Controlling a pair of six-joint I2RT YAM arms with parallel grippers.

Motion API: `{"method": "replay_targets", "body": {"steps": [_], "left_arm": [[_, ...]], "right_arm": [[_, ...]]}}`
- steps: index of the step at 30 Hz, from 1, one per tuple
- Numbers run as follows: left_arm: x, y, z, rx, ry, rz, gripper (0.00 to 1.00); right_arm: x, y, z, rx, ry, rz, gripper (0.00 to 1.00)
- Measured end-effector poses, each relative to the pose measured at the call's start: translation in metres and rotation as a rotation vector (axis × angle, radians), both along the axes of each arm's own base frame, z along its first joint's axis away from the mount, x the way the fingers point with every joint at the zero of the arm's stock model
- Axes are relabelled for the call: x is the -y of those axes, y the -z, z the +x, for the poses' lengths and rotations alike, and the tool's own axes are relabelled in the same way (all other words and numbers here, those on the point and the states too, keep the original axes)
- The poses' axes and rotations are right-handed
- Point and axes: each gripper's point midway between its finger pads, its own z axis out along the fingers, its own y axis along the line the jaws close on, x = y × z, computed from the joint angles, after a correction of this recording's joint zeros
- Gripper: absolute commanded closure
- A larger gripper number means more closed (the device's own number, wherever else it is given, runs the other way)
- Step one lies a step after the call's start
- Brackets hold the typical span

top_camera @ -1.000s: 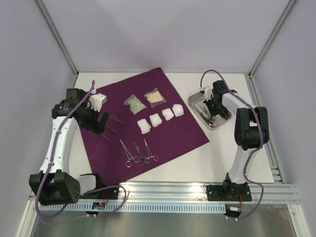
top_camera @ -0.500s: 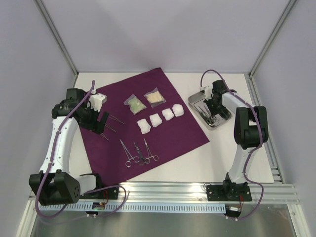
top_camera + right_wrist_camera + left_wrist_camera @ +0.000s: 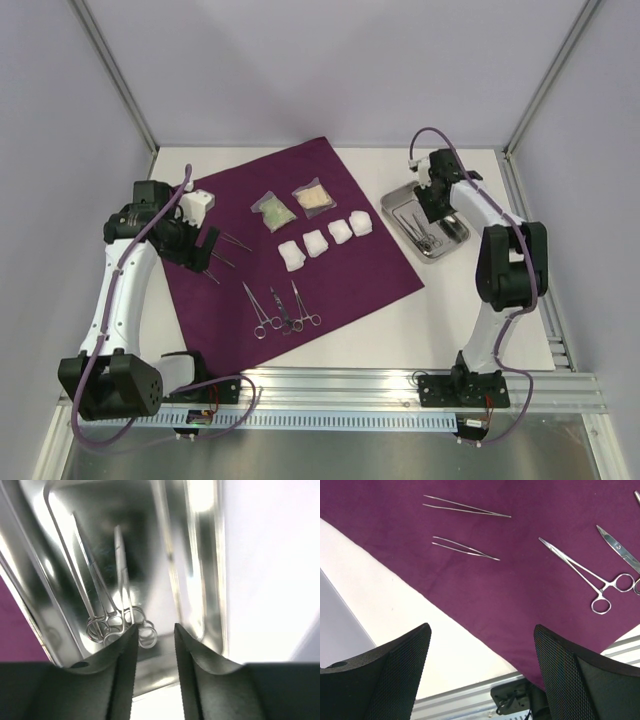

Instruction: Prepare the surgical pack

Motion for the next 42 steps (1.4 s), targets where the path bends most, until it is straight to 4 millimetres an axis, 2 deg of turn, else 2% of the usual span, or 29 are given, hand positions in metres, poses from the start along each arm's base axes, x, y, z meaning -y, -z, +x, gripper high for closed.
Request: {"method": "replay_targets", "body": {"steps": [2, 5, 7, 9, 12, 14, 15, 19, 24, 28, 33, 39, 42], "left_arm": [[-0.002, 0.001, -0.003, 0.000, -0.006, 0.011, 0.07], [-0.007, 0.004, -0.010, -0.005, -0.022, 0.036, 0.07], [-0.011, 0.008, -0.017, -0.012, -0.033, 0.058, 0.07], [-0.014, 0.011, -0.024, -0.020, -0.042, 0.075, 0.07], [-0.017, 0.018, -0.037, -0.037, -0.051, 0.095, 0.07], [-0.018, 0.024, -0.045, -0.049, -0.055, 0.104, 0.07], [-0.019, 0.028, -0.049, -0.059, -0.057, 0.109, 0.07], [-0.022, 0.045, -0.064, -0.097, -0.066, 0.132, 0.07], [-0.028, 0.065, -0.076, -0.144, -0.074, 0.166, 0.07], [-0.031, 0.076, -0.079, -0.146, -0.078, 0.183, 0.07], [-0.034, 0.084, -0.078, -0.144, -0.084, 0.197, 0.07], [-0.034, 0.083, -0.073, -0.124, -0.086, 0.197, 0.07], [-0.034, 0.083, -0.072, -0.119, -0.086, 0.197, 0.07]], "right_arm": [[-0.001, -0.034, 0.007, 0.084, 0.065, -0.042, 0.59], [-0.019, -0.090, 0.006, 0.233, 0.147, -0.064, 0.59], [-0.049, -0.127, -0.007, 0.334, 0.164, -0.037, 0.59], [-0.088, -0.151, -0.029, 0.405, 0.137, 0.016, 0.60], [-0.149, -0.160, -0.069, 0.428, 0.051, 0.108, 0.63], [-0.185, -0.149, -0.095, 0.394, -0.003, 0.161, 0.64], [-0.207, -0.137, -0.113, 0.359, -0.043, 0.188, 0.66], [-0.263, -0.091, -0.164, 0.233, -0.145, 0.207, 0.70], [-0.316, -0.039, -0.213, 0.088, -0.242, 0.219, 0.76], [-0.336, -0.012, -0.229, 0.011, -0.262, 0.243, 0.80], [-0.355, 0.010, -0.237, -0.058, -0.270, 0.289, 0.80], [-0.355, 0.039, -0.242, -0.110, -0.267, 0.251, 0.83], [-0.354, 0.044, -0.242, -0.117, -0.264, 0.237, 0.84]]}}
